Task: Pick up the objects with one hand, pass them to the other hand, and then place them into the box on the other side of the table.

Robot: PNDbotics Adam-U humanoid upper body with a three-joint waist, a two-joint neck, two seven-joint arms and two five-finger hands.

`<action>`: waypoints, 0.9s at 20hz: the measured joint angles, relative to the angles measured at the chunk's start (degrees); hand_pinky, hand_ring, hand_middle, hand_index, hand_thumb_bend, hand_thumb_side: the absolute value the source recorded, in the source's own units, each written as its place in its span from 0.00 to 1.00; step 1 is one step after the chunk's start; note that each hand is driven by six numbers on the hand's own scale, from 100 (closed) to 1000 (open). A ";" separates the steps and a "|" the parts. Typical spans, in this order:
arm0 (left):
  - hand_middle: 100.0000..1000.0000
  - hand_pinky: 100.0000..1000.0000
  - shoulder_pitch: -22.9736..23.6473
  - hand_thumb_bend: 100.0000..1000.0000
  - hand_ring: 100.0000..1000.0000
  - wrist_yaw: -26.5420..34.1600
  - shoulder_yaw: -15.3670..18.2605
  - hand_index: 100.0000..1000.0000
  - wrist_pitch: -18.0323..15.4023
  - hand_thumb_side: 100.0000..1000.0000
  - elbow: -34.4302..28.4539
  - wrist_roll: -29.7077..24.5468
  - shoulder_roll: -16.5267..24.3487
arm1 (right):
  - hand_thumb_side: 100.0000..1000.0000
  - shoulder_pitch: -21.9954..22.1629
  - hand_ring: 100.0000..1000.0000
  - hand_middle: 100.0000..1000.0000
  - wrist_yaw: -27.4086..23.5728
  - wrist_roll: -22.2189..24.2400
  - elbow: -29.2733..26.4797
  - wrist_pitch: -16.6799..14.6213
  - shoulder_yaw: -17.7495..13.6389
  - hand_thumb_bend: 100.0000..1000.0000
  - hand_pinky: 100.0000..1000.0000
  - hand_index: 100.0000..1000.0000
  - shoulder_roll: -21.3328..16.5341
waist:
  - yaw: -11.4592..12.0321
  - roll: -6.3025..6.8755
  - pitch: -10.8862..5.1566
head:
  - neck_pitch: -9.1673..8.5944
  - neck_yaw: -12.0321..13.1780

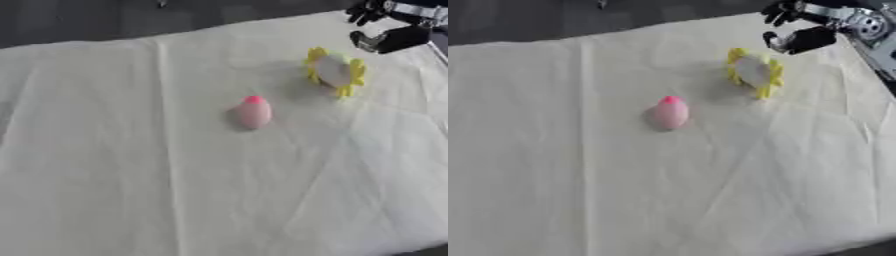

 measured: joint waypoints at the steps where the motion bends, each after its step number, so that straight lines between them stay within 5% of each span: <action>1: 0.62 0.79 0.00 0.00 0.69 -0.01 0.00 0.72 0.00 0.35 0.00 0.00 0.01 | 0.55 0.04 0.84 0.81 -0.19 0.29 0.00 0.06 0.00 0.00 0.91 0.93 0.00 | 0.10 -0.03 0.00 | 0.00 0.00; 18: 0.61 0.79 -0.31 0.00 0.69 -0.05 0.01 0.72 0.14 0.36 0.01 -0.13 0.46 | 0.65 1.76 0.85 0.81 2.51 0.43 0.73 0.63 0.33 0.00 0.92 0.94 0.65 | 0.69 -0.79 0.89 | -0.01 0.09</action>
